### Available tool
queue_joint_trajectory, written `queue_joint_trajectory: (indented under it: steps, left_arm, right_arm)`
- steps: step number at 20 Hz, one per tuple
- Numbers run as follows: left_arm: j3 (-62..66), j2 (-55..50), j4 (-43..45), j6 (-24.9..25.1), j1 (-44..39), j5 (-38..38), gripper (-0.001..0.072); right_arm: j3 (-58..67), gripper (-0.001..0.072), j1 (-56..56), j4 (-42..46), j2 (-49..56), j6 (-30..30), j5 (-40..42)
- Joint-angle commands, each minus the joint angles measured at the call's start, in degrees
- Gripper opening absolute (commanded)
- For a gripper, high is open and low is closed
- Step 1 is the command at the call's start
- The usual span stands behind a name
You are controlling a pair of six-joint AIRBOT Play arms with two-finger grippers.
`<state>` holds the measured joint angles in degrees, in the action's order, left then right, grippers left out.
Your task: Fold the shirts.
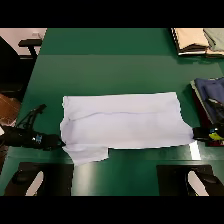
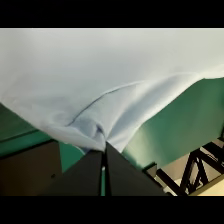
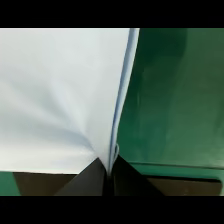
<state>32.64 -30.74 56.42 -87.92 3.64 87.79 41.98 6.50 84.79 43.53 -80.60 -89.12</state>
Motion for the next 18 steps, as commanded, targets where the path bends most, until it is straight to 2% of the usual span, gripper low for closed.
queue_joint_trajectory:
  steps: [1,5,8,12,14,15,16,17,18]
  left_arm:
    - [4.13,-1.75,1.11,1.64,0.04,-8.72,0.0022]
    - [9.84,-14.93,1.07,6.86,0.04,-20.59,0.0023]
    - [16.20,-27.41,1.01,10.56,0.04,-25.27,0.0024]
    - [21.88,-39.87,-0.04,11.91,0.04,-30.03,0.0025]
    - [22.80,-43.01,0.02,11.93,0.04,-32.33,0.0027]
    - [22.82,-43.65,0.04,11.93,0.04,-32.96,0.0103]
    - [22.82,-43.80,0.00,11.87,0.04,-33.68,0.0368]
    - [22.84,-43.67,-0.07,11.87,0.04,-34.49,0.0457]
    - [22.97,-43.47,-0.07,11.87,0.04,-34.84,0.0457]
  right_arm:
    - [4.11,0.0015,-0.35,0.66,0.72,-0.48,2.97]
    - [13.35,0.0014,-0.79,-5.18,13.22,-0.33,10.73]
    - [20.79,0.0015,-4.55,-5.75,23.93,-0.15,14.16]
    - [29.07,0.0016,-8.52,-6.01,36.81,-0.20,14.49]
    - [32.72,0.0016,-8.83,-9.53,41.59,-0.17,14.38]
    - [34.38,0.0019,-8.61,-11.76,43.58,-0.15,14.38]
    - [35.91,0.0023,-8.44,-13.42,45.20,-0.13,14.43]
    - [37.46,0.0150,-7.85,-14.97,46.62,-0.02,14.62]
    - [39.17,0.0358,-7.41,-17.22,47.82,0.39,14.58]
